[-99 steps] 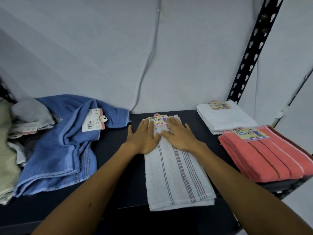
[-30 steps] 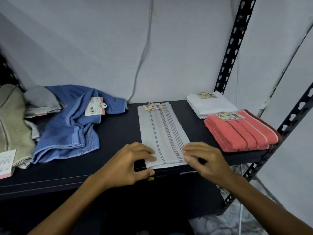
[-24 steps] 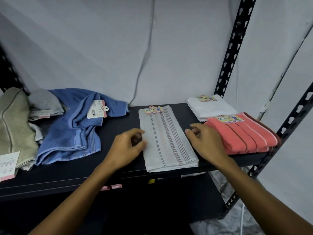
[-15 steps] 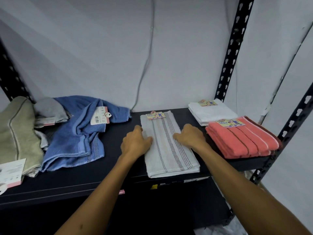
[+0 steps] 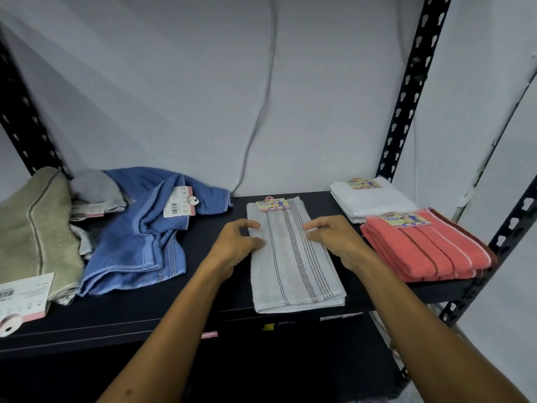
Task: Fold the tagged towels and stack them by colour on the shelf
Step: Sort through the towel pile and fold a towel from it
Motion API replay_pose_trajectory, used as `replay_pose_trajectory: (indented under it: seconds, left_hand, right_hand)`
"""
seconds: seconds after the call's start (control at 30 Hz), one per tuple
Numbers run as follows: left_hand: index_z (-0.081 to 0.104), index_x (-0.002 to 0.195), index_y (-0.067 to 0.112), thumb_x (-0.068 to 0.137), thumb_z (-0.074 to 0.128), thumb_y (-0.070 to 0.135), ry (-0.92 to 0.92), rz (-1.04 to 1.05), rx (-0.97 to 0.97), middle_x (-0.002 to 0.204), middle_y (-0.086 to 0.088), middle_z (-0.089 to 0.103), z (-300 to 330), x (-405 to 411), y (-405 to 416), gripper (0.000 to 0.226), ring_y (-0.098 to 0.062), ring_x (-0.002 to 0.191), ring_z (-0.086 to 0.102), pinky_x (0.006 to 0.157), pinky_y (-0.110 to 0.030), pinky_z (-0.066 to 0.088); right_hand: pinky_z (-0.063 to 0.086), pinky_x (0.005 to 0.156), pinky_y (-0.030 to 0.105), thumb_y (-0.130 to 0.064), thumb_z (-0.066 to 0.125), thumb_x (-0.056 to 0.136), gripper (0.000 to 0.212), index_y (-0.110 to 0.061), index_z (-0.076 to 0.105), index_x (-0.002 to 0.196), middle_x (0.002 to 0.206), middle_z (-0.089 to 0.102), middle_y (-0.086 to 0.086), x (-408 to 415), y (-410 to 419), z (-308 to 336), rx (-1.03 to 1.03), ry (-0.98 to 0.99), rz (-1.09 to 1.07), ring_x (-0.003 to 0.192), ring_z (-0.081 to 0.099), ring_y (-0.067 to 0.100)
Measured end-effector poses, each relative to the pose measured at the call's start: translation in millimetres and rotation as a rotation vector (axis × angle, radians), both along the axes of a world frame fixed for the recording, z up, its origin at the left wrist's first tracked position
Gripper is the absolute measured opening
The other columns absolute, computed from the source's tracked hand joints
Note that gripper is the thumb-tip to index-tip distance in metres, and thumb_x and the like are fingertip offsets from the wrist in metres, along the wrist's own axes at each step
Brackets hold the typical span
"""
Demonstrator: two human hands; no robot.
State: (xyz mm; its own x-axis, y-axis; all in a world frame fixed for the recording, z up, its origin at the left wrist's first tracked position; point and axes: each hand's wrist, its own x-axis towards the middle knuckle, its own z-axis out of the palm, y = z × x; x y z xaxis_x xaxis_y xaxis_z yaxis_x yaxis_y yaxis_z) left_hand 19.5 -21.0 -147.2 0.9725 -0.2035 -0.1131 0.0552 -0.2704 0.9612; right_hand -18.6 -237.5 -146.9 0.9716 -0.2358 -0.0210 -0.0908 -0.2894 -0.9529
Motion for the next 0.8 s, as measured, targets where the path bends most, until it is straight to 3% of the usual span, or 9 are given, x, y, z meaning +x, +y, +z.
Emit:
replay_pose_trajectory:
  seconds: [0.13, 0.27, 0.43, 0.57, 0.7, 0.8]
  left_hand:
    - [0.074, 0.093, 0.011, 0.083, 0.075, 0.005, -0.002, 0.007, 0.03, 0.083, -0.003, 0.067, -1, 7, 2, 0.012, -0.009, 0.064, 0.056, 0.056, -0.017, 0.045]
    - [0.075, 0.091, 0.011, 0.086, 0.071, 0.003, -0.035, 0.085, -0.122, 0.086, -0.005, 0.072, -2, 7, 4, 0.01, -0.011, 0.069, 0.063, 0.061, -0.02, 0.052]
    - [0.074, 0.094, 0.011, 0.084, 0.073, 0.001, -0.132, 0.093, -0.217, 0.086, -0.002, 0.074, 18, 7, 8, 0.015, -0.009, 0.074, 0.068, 0.07, -0.018, 0.055]
    - [0.074, 0.099, 0.011, 0.08, 0.077, 0.002, -0.24, 0.054, -0.199, 0.08, -0.001, 0.071, 53, 9, 13, 0.021, -0.003, 0.069, 0.068, 0.07, -0.014, 0.054]
    - [0.076, 0.094, 0.02, 0.077, 0.082, 0.006, -0.384, 0.065, -0.14, 0.08, -0.007, 0.068, 83, 14, 21, 0.023, -0.017, 0.074, 0.064, 0.076, -0.024, 0.054]
    - [0.075, 0.096, 0.022, 0.076, 0.083, 0.01, -0.478, 0.103, -0.089, 0.084, -0.005, 0.07, 95, 18, 26, 0.025, -0.011, 0.076, 0.066, 0.071, -0.017, 0.052]
  right_hand:
    - [0.051, 0.061, 0.012, -0.004, 0.067, 0.089, 0.011, -0.011, 0.075, 0.088, 0.088, 0.074, 0.0, -1, -2, 0, 0.128, -0.025, -0.024, 0.081, 0.07, 0.01]
    - [0.053, 0.075, 0.018, -0.002, 0.07, 0.087, 0.015, -0.016, 0.076, 0.084, 0.087, 0.075, -0.002, 1, -3, 3, 0.168, -0.066, -0.054, 0.087, 0.069, 0.012]
    - [0.043, 0.062, 0.024, -0.004, 0.073, 0.084, 0.016, -0.02, 0.077, 0.085, 0.089, 0.076, 0.001, 3, -5, 23, 0.165, -0.069, -0.063, 0.085, 0.065, 0.014]
    - [0.039, 0.059, 0.025, -0.005, 0.077, 0.081, 0.015, -0.018, 0.077, 0.085, 0.091, 0.076, 0.003, 3, -5, 56, 0.158, -0.151, -0.063, 0.085, 0.064, 0.014]
    - [0.046, 0.062, 0.023, -0.002, 0.078, 0.079, 0.018, -0.015, 0.077, 0.091, 0.086, 0.076, 0.004, -2, -5, 95, 0.147, -0.233, -0.034, 0.08, 0.066, 0.011]
    - [0.056, 0.075, 0.025, 0.001, 0.078, 0.077, 0.03, -0.016, 0.074, 0.102, 0.085, 0.076, 0.008, -5, -7, 113, 0.122, -0.255, 0.008, 0.081, 0.072, 0.013]
